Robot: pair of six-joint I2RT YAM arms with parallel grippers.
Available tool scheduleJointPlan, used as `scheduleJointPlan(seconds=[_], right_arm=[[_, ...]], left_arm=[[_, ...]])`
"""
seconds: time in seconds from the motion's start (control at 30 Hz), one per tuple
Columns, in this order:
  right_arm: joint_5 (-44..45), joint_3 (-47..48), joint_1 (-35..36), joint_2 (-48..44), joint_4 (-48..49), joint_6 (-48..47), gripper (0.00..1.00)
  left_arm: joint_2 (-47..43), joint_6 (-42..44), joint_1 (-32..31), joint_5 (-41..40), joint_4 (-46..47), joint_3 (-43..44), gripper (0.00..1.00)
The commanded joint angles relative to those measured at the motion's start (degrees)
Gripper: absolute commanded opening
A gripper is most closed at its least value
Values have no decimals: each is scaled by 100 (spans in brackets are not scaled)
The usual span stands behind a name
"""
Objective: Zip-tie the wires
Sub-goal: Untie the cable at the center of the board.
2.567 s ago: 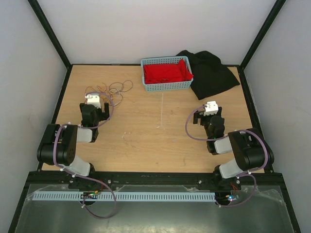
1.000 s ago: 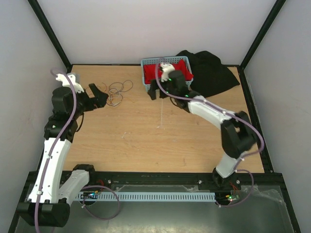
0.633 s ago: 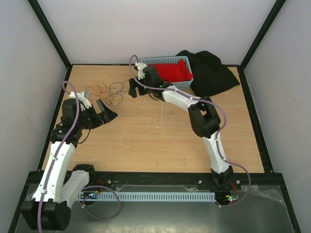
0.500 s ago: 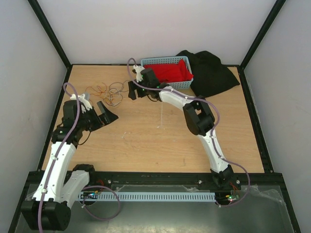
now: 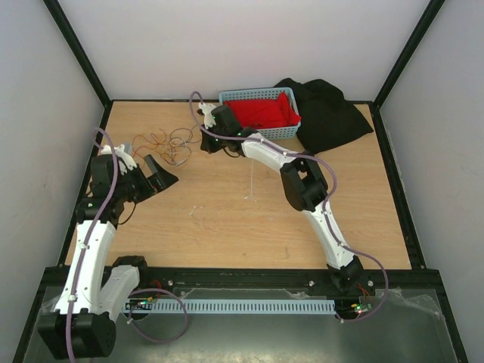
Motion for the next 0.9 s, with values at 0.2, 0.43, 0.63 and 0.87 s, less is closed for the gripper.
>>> scheduleJointPlan(seconds=[0.2,0.43,0.63,0.87], right_arm=[[137,736,31,-2221,-265,-179,0],[391,2225,-18,-2206,-217,-100,0],[361,2611,-247,-2391,57,273,0],[354,1971,-370,-3162,99,166,0]], left_arm=[[521,567,532,838,-90,1872,99],[1156,760,541,1314,-70,3114,99],[1444,659,541,1494,-23,3408,99],[1577,435,522,2298,1204,2776,99]])
